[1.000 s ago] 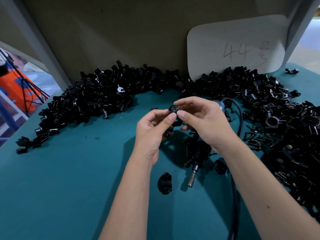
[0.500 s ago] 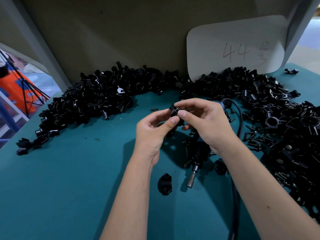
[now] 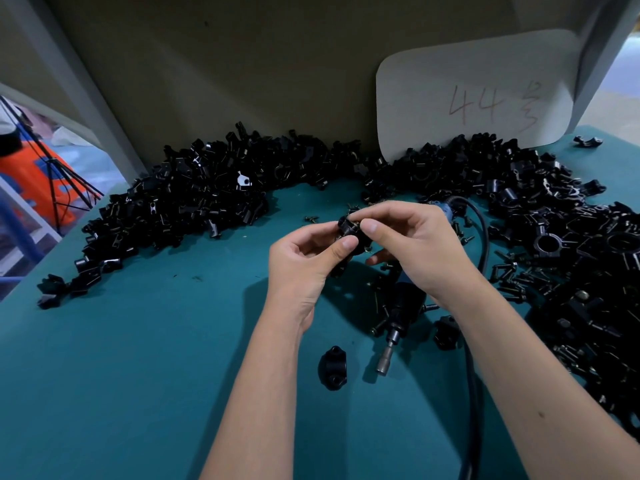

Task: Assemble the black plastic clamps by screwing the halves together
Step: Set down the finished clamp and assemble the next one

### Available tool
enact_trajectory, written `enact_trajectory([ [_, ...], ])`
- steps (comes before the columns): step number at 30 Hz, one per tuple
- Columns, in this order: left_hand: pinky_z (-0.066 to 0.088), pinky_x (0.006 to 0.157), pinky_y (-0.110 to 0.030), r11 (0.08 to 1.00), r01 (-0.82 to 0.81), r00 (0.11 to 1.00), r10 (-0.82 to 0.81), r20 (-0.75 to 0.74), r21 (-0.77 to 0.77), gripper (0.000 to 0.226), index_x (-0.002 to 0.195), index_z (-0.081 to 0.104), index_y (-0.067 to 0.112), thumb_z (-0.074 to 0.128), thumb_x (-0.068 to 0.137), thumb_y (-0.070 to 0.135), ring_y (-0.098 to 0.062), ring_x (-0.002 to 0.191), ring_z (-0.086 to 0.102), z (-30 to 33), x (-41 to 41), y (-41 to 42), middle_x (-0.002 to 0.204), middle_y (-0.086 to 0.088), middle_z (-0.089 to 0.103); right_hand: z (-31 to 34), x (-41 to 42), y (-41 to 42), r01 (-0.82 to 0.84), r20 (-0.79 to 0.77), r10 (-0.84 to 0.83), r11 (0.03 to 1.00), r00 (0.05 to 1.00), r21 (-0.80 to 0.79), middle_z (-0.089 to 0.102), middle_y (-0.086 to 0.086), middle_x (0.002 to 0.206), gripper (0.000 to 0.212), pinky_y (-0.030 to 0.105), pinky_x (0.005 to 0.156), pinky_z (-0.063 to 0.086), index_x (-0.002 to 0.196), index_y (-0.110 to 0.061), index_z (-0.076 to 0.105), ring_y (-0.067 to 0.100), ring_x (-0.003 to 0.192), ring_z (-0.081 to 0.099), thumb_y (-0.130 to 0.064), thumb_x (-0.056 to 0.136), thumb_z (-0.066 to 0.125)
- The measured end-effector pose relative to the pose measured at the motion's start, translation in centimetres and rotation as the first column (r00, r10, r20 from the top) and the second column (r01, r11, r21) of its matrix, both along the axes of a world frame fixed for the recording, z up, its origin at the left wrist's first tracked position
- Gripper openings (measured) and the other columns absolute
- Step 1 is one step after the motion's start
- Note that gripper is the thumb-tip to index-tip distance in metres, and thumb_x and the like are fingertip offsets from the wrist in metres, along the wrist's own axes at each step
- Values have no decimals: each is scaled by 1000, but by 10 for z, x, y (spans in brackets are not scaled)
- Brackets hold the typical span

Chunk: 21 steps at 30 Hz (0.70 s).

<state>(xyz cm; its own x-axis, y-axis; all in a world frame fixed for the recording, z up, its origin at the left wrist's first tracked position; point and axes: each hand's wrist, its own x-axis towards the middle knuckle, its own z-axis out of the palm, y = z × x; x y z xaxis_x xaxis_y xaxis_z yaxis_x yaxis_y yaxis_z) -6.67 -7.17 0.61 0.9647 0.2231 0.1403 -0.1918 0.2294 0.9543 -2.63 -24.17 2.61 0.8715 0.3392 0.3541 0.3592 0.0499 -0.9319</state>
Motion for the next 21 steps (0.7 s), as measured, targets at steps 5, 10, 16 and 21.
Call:
enact_trajectory([
  [5, 59, 74, -26, 997, -39, 998, 36, 46, 72, 26, 84, 83, 25, 92, 60, 21, -15, 81, 74, 2, -1, 1, 89, -4, 80, -1, 1, 2, 50, 31, -50, 998, 998, -22, 79, 0, 96, 16, 31, 75, 62, 99, -20, 81, 18, 92, 75, -7, 97, 70],
  [10, 58, 70, -25, 999, 25, 999, -27, 41, 40, 24, 83, 82, 22, 91, 61, 18, -18, 81, 75, 4, -4, 2, 88, -5, 79, 0, 1, 0, 46, 36, -45, 999, 998, -24, 79, 6, 96, 13, 46, 88, 62, 99, -16, 81, 32, 94, 74, -7, 95, 73],
  [16, 58, 76, -28, 999, 7, 998, -9, 63, 31, 34, 93, 80, 18, 91, 61, 13, -19, 86, 71, 4, -4, -2, 89, -5, 77, 0, 2, -3, -2, 14, 2, 1000, 1000, -4, 79, 7, 102, 11, 52, 96, 59, 102, -13, 80, 31, 101, 74, -8, 95, 73],
  [21, 55, 72, -22, 996, 27, 996, -34, 84, 83, 35, 98, 82, 21, 89, 70, 2, -9, 81, 65, 4, -3, 0, 84, 6, 74, -2, 3, -3, 62, 59, -57, 995, 997, -73, 77, -4, 107, 5, 37, 101, 54, 91, -18, 81, 14, 109, 70, -14, 89, 80],
])
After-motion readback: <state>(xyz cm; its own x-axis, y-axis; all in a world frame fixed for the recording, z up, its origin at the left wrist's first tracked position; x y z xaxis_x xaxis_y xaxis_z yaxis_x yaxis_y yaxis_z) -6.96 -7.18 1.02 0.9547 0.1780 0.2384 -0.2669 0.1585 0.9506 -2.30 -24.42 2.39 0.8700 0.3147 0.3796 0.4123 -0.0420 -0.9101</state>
